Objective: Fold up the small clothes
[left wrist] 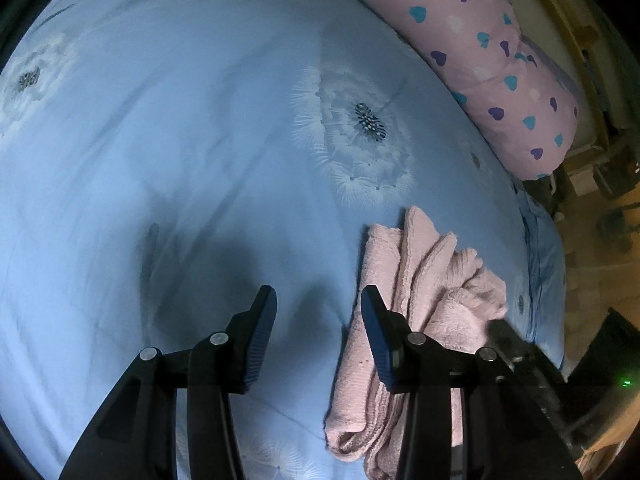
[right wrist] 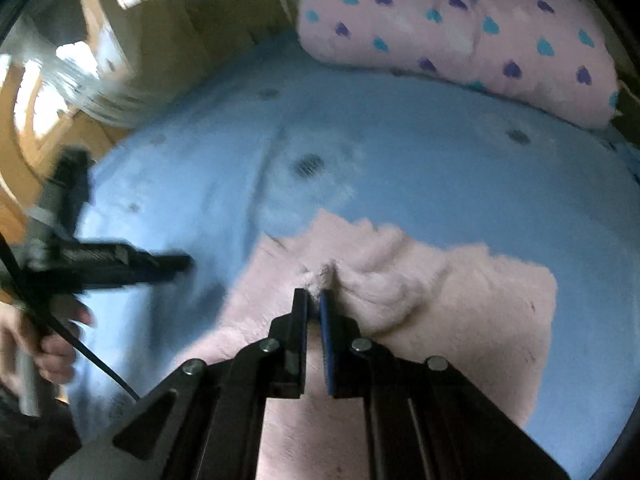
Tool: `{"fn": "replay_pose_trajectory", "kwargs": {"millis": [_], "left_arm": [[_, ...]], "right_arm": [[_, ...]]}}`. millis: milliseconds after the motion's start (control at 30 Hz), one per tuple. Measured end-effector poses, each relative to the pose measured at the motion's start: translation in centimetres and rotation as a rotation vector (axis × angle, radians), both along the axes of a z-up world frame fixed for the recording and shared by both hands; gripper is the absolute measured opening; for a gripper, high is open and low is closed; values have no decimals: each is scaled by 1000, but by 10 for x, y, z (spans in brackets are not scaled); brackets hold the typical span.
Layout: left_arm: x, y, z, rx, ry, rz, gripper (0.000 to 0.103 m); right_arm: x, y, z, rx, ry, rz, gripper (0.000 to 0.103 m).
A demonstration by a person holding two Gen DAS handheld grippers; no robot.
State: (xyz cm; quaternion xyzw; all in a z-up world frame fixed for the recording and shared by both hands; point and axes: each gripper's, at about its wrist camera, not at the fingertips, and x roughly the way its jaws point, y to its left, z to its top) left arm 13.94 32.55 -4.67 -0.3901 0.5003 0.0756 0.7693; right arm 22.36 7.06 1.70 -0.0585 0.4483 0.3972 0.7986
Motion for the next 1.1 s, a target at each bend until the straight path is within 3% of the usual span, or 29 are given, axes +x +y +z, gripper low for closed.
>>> {"fn": "replay_pose_trajectory", "kwargs": {"millis": [133, 267, 400, 500, 567, 633, 667, 767, 900, 1033, 1100], "left_arm": [[0, 2, -2, -8, 3, 11, 37], [1, 2, 0, 3, 0, 1, 37], [1, 5, 0, -1, 2, 8, 37], [-1, 5, 0, -11, -1, 7, 37], [0, 3, 0, -3, -1, -7, 37], [1, 1, 1, -1, -2, -19, 37], [1, -1, 0, -2, -2, -28, 37], [4, -11, 0, -12, -18, -56, 37], [11, -32, 9, -108, -138, -124, 41], [31, -47, 11, -6, -157, -124, 49], [40, -50, 4, -18, -150, -123, 49]], "right_arm": [[17, 34, 17, 61, -24, 25, 5], [30, 80, 6, 19, -23, 60, 0], [40, 106, -26, -4, 94, 92, 1], [42, 95, -27, 53, 137, 69, 2], [42, 78, -18, 57, 102, 45, 12], [45, 55, -10, 55, 85, 22, 36], [47, 48, -8, 51, 82, 16, 40], [62, 28, -6, 5, 73, -16, 42], [87, 18, -9, 19, 173, -53, 42], [91, 10, -12, 52, 189, -84, 42], [91, 3, -17, 44, 198, -92, 42]]}}
